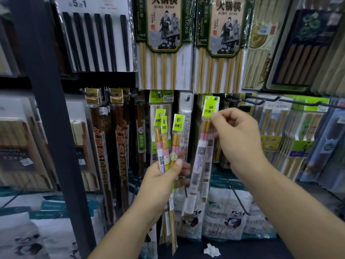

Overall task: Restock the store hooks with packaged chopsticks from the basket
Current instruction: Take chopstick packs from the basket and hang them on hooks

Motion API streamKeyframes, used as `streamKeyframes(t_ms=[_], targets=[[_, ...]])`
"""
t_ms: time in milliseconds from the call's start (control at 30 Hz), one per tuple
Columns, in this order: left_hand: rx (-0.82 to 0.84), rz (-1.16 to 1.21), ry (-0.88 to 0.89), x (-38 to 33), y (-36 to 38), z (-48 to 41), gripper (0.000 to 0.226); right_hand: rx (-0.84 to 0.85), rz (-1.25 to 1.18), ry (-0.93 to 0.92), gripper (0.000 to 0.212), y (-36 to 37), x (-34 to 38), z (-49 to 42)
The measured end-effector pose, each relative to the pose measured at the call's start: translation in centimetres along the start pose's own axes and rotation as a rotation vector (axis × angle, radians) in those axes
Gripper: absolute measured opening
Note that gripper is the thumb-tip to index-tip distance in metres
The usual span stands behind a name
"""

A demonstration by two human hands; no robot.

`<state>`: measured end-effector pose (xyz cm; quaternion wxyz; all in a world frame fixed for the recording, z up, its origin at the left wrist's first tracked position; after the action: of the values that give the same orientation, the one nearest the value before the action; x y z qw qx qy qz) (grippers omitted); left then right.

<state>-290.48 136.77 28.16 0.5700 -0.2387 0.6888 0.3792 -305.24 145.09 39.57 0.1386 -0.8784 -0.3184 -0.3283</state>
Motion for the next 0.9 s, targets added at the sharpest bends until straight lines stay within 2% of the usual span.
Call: streamKeyframes(t_ms=[300, 467, 600, 767, 900], targets=[[0.065, 0.018, -0.027, -0.3, 0.3, 0.4, 0.023, -0.07, 0.019, 0.008, 0.03, -0.7, -0.8, -2.3], [0.105, 0.027, -0.042, -0.4, 0.5, 0.5, 0.043, -0.077, 0.024, 0.018, 0.032, -0.6, -1.0, -2.5], [0.044, 0.011, -0.048, -0.3, 0.2, 0.3, 0.02, -0.084, 0.031, 0.01, 0.031, -0.4, -1.1, -2.7], [0.014, -0.046, -0.03, -0.2, 0.0, 0.2, 0.012, -0.079, 0.038, 0.012, 0.031, -0.3, -1.4, -2.7], [0.011, 0.015, -0.008, -0.3, 0.0, 0.3, 0.006, -0.085, 0.105, 0.014, 0.03, -0.6, -2.1, -2.2]])
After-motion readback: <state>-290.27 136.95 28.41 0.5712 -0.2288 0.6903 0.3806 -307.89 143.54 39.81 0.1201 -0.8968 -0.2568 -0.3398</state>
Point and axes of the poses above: each hand's wrist, its own z-axis away from the middle knuckle, its own y-axis out of the palm, x = y × z, the point moved 4 cm from there along -z, towards the middle knuckle, and after that the axes turned 12 degrees about -y, right-handed, at the moved point
